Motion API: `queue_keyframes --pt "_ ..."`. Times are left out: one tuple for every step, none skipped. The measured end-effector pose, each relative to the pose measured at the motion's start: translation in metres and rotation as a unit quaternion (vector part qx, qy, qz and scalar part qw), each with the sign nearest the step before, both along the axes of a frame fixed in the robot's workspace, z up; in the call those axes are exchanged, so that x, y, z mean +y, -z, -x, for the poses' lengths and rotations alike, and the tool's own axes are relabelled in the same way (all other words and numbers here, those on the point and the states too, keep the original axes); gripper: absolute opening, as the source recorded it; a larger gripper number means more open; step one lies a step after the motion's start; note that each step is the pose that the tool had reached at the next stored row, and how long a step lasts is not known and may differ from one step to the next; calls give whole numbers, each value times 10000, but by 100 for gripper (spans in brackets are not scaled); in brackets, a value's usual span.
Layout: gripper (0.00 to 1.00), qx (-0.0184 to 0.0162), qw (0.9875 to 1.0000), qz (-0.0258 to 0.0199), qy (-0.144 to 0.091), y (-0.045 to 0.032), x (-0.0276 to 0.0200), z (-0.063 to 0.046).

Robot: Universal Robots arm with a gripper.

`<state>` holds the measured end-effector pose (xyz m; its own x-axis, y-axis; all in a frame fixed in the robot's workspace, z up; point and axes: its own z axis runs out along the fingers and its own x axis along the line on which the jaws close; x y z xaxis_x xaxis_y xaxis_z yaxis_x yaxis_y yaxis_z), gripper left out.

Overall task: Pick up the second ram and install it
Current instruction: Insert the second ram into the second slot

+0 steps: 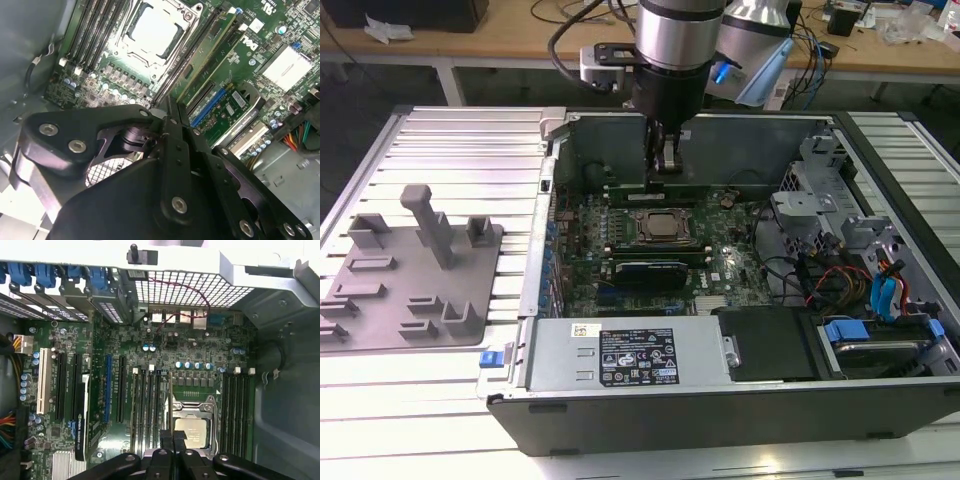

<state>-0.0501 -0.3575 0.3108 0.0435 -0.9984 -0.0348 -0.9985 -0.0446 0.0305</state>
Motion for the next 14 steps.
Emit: queue_keyframes --pt "9 0 10000 0 0 22 0 0" --pt "9 1 10000 1 1 39 -12 0" --pt "9 0 10000 0 0 46 -27 -1" --pt "9 0 10000 0 1 51 -41 -1" --pt "9 0 10000 0 0 62 -73 -2" --pt "9 0 10000 0 1 92 -99 -2" --pt "9 0 10000 0 9 121 -117 -2" --pt "9 0 10000 -2 44 178 -131 -1" --pt "9 0 10000 -4 45 214 -132 -2" --pt "9 0 10000 -5 46 241 -133 -2" --pt "9 0 10000 -5 47 260 -133 -2" --pt "9 0 10000 -5 50 311 -134 -2" --pt "9 0 10000 -6 52 336 -134 -2" --pt "9 0 10000 -7 53 350 -134 -2"
